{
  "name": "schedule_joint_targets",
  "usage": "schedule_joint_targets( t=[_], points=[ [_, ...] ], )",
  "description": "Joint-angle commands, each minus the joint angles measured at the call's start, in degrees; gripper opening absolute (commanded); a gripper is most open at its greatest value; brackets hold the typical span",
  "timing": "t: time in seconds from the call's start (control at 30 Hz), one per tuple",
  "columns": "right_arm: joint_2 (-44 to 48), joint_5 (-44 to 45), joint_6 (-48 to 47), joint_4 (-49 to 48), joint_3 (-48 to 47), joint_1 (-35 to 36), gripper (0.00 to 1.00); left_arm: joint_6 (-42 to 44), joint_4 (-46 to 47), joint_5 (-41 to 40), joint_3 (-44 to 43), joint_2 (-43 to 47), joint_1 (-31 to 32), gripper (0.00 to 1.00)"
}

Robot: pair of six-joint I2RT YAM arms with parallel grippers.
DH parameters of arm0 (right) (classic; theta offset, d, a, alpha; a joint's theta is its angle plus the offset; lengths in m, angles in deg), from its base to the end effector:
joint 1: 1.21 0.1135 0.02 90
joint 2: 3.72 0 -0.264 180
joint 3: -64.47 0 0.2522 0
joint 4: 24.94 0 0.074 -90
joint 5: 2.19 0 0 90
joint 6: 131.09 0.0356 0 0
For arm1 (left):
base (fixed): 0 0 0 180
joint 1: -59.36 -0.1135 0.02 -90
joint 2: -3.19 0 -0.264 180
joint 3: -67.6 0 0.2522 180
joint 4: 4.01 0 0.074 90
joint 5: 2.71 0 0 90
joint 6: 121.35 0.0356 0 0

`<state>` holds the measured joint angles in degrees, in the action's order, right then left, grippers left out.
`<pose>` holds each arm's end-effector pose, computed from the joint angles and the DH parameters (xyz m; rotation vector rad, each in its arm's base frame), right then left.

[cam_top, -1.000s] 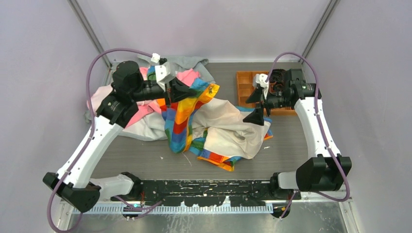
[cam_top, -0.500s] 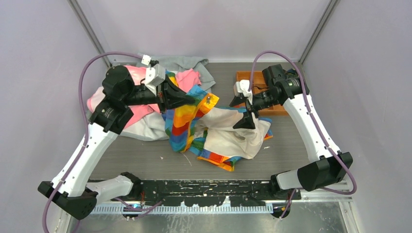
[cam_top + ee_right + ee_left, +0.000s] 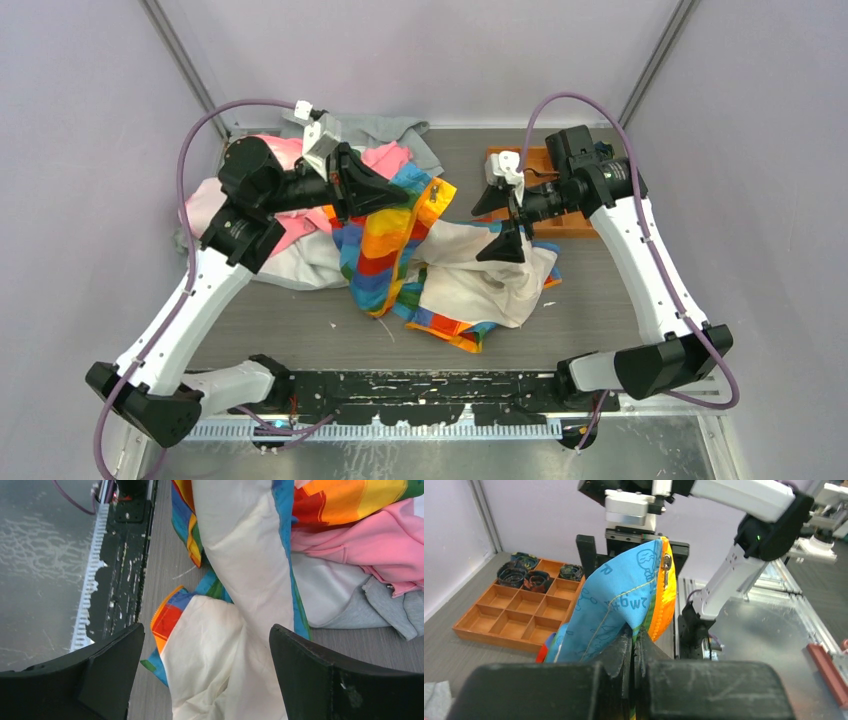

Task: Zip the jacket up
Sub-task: Flatten out the jacket at the center of the board.

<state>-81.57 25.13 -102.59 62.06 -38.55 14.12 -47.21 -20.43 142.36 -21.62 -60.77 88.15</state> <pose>0.2186 0.0927 0.3992 -1.5610 1.4505 0.9728 0.1835 -0.1342 0.4728 0.9970 1.2856 -1.2865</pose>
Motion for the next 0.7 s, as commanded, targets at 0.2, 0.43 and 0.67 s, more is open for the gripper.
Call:
schedule_joint_targets(
  t=[0.2, 0.43, 0.67],
  points=[
    [2.95, -0.82, 47.63, -33.28, 0.54, 0.56, 1.0, -24.03, 24.19, -11.24, -3.38, -14.97, 0.86, 0.0],
    [2.78, 7.29, 83.85, -69.1, 14.44, 1.45, 0.92, -28.78, 30.76, -13.11, -10.57, -26.65, 5.03, 0.0],
    [3.14, 11.69, 93.92, -81.13, 22.92, -2.32, 0.4, -32.72, 34.6, -14.1, -13.2, -30.95, 5.05, 0.0]
  ],
)
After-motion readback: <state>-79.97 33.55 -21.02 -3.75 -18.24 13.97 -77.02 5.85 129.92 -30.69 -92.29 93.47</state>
